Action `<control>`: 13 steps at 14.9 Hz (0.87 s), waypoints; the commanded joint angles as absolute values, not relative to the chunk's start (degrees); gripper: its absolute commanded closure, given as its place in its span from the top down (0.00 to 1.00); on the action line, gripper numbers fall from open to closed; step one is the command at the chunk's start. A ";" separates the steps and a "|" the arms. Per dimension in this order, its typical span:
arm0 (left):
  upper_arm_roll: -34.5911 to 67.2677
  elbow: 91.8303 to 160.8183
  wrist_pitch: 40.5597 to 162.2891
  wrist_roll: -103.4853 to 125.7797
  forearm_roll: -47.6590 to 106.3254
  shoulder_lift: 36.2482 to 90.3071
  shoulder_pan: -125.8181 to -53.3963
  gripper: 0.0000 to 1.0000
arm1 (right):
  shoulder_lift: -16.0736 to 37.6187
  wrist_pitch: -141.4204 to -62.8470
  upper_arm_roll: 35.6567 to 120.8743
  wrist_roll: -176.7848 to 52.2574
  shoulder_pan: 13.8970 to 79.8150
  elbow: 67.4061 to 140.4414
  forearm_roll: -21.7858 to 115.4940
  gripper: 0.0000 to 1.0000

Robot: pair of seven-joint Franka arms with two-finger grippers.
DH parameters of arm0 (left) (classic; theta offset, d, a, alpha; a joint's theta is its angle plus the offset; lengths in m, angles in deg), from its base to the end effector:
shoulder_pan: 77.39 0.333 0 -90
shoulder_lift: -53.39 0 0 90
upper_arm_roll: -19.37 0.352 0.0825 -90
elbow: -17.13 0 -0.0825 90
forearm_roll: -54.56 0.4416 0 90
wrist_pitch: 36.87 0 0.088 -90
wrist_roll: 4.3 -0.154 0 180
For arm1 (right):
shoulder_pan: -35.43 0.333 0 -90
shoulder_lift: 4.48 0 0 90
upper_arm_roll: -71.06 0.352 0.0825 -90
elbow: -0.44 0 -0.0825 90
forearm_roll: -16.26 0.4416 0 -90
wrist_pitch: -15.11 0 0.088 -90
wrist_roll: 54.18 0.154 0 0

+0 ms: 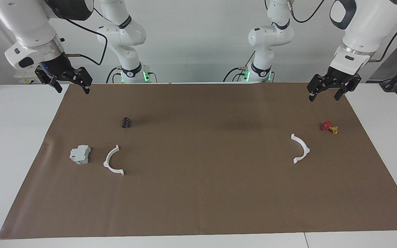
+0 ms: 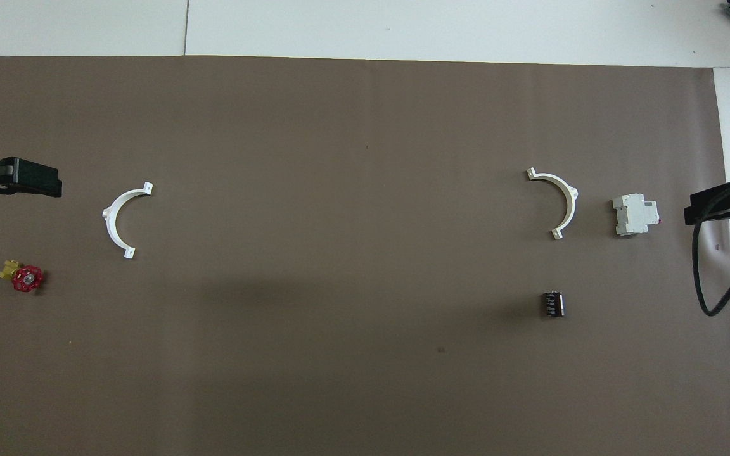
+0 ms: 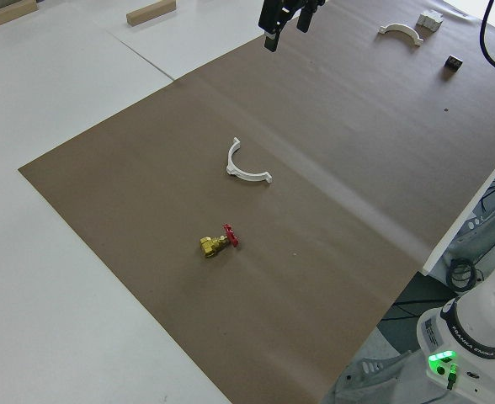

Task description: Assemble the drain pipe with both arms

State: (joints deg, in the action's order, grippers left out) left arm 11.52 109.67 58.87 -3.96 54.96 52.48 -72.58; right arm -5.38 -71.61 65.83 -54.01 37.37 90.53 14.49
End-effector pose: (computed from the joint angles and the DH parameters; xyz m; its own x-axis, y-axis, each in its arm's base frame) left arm 0.6187 -0.0324 0.6088 0.9963 -0.0478 0.0716 -0.0473 -0.9988 -0.0087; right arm 0.5974 -0.0397 0.6174 0.9971 -0.0620 -0.0430 -0.0607 -0.9977 0.0296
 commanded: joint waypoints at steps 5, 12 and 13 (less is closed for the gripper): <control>11.72 109.06 59.19 -4.12 54.03 52.78 -72.82 1.00 | -7.46 -73.65 65.79 -54.79 37.19 93.85 14.95 1.00; 11.72 109.06 59.19 -4.12 54.03 52.78 -72.82 1.00 | -6.42 -90.57 65.79 -58.82 37.19 102.98 18.81 1.00; 11.72 109.06 59.19 -4.12 54.03 52.78 -72.82 1.00 | -4.50 -94.88 65.79 -60.49 37.54 104.31 18.81 1.00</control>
State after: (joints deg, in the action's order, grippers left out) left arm 11.51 109.67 58.90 -3.96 54.96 52.48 -72.58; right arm -5.55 -87.21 65.87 -56.77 37.40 99.12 17.67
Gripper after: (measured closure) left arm 0.000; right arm 0.000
